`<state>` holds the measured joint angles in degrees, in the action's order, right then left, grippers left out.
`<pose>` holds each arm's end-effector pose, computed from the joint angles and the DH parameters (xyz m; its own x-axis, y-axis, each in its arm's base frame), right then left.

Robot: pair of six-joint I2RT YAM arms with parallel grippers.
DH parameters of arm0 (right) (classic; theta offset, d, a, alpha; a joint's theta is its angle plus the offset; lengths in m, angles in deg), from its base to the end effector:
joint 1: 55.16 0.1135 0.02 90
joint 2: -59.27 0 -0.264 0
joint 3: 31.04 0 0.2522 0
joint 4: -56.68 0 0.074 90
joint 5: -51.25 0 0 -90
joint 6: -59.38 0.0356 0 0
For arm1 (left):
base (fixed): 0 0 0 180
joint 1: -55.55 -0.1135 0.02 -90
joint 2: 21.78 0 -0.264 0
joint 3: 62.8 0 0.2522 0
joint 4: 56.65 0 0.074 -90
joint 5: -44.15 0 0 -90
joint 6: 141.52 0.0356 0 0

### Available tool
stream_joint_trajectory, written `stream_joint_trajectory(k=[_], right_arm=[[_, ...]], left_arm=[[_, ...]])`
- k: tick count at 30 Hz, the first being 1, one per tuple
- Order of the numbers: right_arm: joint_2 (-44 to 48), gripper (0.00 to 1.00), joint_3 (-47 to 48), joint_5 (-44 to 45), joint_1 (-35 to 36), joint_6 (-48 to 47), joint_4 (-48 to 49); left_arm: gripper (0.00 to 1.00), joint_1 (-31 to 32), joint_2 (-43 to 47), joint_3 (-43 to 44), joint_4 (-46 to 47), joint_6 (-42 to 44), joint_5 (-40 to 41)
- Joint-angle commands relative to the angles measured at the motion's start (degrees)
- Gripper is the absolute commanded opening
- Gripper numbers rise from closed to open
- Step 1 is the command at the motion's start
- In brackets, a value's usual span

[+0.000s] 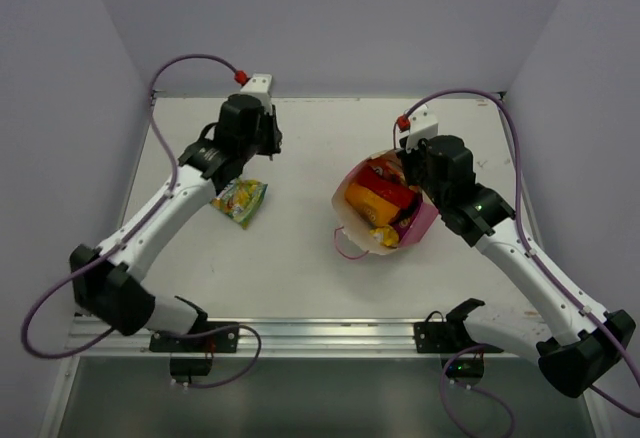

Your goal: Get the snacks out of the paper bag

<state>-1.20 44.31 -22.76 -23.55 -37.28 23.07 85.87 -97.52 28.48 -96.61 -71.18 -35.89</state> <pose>0.2062 0.1154 0.3732 -0.2390 -0.2780 -0.9304 -0.3115 0.9295 -0.1977 0.2597 -0.1447 0.3918 -0.4576 -0.1162 -0.8815 0.2201 0.9457 -0.2390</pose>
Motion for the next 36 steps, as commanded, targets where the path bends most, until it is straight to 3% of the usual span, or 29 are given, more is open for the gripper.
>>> stream_joint_trajectory(k=[1, 5, 8, 9, 10, 11, 13, 16, 20, 24, 28, 33, 36], right_arm=[[2.5, 0.00, 1.1, 1.4, 0.4, 0.6, 6.5], [2.4, 0.00, 0.6, 0.2, 0.4, 1.6, 6.8], [2.3, 0.00, 0.4, -0.3, 0.4, 2.0, 6.9], [2.3, 0.00, 0.4, -0.3, 0.4, 2.0, 6.9], [2.3, 0.00, 0.4, -0.2, 0.4, 1.9, 7.1], [2.3, 0.00, 0.3, -0.1, 0.4, 1.7, 7.1], [2.5, 0.00, 0.5, 0.1, 0.3, 1.6, 7.0], [2.6, 0.00, 0.7, 0.2, 0.4, 0.9, 6.9], [2.6, 0.00, 1.5, 0.4, 0.4, 0.0, 6.6], [2.3, 0.00, 1.8, 0.5, 0.3, -0.9, 6.7], [1.8, 0.00, 2.4, 0.4, 0.4, -0.8, 6.7], [1.6, 0.00, 2.7, 0.4, 0.4, -0.7, 6.7], [1.6, 0.00, 2.6, 0.7, 0.4, -0.6, 6.6]], left_arm=[[0.00, -3.6, -13.1, -1.4, 6.0, 4.3, -3.5], [0.00, -3.9, -29.1, 2.9, 8.1, 3.6, -4.2], [0.00, -4.0, -35.7, 4.8, 9.1, 2.0, -6.0], [0.05, -4.0, -36.7, 4.7, 9.8, 1.6, -6.2], [0.11, -4.0, -37.4, 4.7, 10.2, 1.4, -6.4], [0.28, -4.1, -38.4, 5.1, 9.7, 1.4, -6.7], [0.39, -4.0, -37.9, 5.9, 8.4, 1.4, -6.9], [0.79, -4.0, -31.7, 4.2, 8.1, 1.3, -8.3], [1.00, -2.6, -17.3, 1.2, 5.3, 1.5, -10.9], [0.99, 3.9, -6.7, -0.6, 3.0, 2.3, -12.7], [0.91, 14.1, -0.1, -3.8, 4.0, 0.9, -17.8], [0.84, 25.5, 0.2, -3.3, 5.3, 0.2, -18.1], [0.80, 28.8, -1.7, -3.3, 8.3, 0.4, -17.3]])
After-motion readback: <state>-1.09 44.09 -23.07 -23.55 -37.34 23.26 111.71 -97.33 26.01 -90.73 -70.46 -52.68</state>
